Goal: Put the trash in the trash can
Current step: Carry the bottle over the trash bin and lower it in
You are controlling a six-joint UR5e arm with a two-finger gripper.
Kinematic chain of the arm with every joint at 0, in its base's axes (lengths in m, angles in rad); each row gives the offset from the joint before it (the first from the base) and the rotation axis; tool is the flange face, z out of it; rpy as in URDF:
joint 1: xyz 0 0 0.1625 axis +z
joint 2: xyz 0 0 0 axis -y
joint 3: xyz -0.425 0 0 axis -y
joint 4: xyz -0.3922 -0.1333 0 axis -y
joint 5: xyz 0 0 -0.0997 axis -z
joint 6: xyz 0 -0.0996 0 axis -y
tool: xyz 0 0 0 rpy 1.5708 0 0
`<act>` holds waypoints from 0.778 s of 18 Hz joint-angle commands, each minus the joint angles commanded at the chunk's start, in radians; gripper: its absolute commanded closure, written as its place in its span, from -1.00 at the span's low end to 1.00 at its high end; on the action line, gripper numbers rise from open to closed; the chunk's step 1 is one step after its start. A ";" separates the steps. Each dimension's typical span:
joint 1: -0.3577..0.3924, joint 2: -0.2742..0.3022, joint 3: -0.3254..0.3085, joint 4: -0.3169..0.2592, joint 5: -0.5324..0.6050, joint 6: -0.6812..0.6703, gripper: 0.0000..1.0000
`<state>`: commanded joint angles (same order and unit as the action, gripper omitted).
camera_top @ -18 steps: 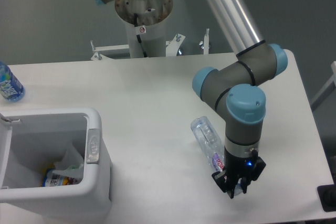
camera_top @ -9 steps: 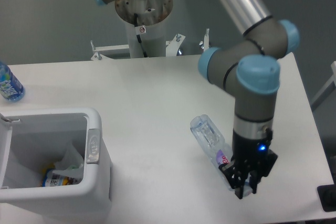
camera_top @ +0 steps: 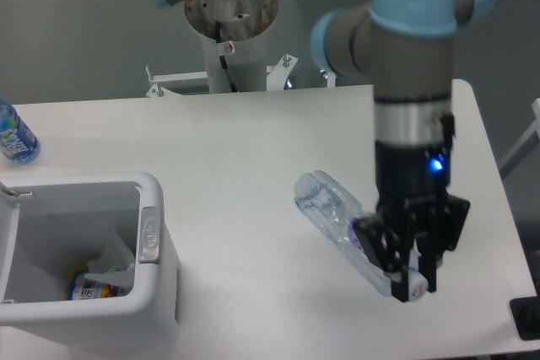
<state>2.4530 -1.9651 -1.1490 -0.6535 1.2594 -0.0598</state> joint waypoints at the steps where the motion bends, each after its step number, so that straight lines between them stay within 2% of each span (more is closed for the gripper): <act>1: -0.014 0.003 0.006 0.002 -0.002 0.000 0.43; 10: -0.164 0.055 0.017 0.002 0.000 0.000 0.42; 14: -0.232 0.049 0.012 0.002 0.000 0.003 0.42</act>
<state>2.2215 -1.9159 -1.1366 -0.6519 1.2594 -0.0568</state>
